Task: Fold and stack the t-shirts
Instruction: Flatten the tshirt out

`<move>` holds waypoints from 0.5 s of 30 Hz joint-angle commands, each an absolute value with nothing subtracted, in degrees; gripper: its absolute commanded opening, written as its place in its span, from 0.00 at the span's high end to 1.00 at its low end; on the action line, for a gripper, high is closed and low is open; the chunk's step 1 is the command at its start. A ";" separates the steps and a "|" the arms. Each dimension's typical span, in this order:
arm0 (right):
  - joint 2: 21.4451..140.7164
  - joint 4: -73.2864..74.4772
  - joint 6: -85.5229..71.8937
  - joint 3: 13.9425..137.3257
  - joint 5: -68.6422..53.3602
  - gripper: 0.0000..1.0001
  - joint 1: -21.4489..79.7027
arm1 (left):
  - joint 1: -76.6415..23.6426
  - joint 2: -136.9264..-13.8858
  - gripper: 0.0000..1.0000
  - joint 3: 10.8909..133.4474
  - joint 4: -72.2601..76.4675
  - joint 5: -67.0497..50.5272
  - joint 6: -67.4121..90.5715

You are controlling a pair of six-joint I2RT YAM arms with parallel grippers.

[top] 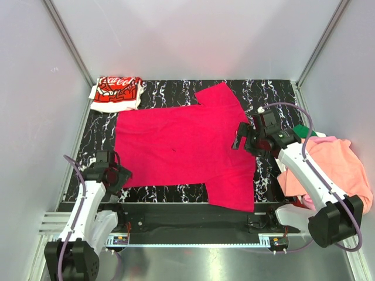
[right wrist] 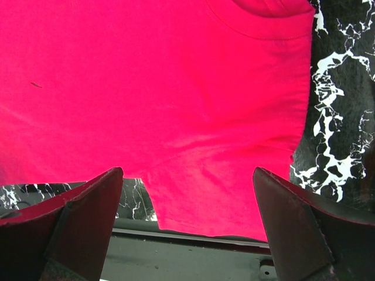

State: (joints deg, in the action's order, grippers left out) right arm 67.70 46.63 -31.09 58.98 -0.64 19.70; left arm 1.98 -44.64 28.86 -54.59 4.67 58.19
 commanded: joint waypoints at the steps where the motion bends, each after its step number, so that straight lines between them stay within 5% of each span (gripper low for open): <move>1: 65.65 46.84 -30.50 58.45 -0.35 0.00 19.60 | 0.44 -46.84 0.26 30.15 -53.79 10.45 62.13; 11: 59.69 50.79 -36.71 52.83 -0.44 0.00 19.60 | 0.53 -53.96 0.44 26.29 -42.55 12.48 61.96; 14: 56.79 52.82 -42.09 47.74 -3.24 0.00 19.95 | 0.53 -54.93 0.63 25.23 -38.68 13.27 60.47; 15: 55.82 53.08 -43.32 44.51 -4.12 0.00 20.65 | 0.61 -55.71 0.80 25.22 -36.67 13.53 60.21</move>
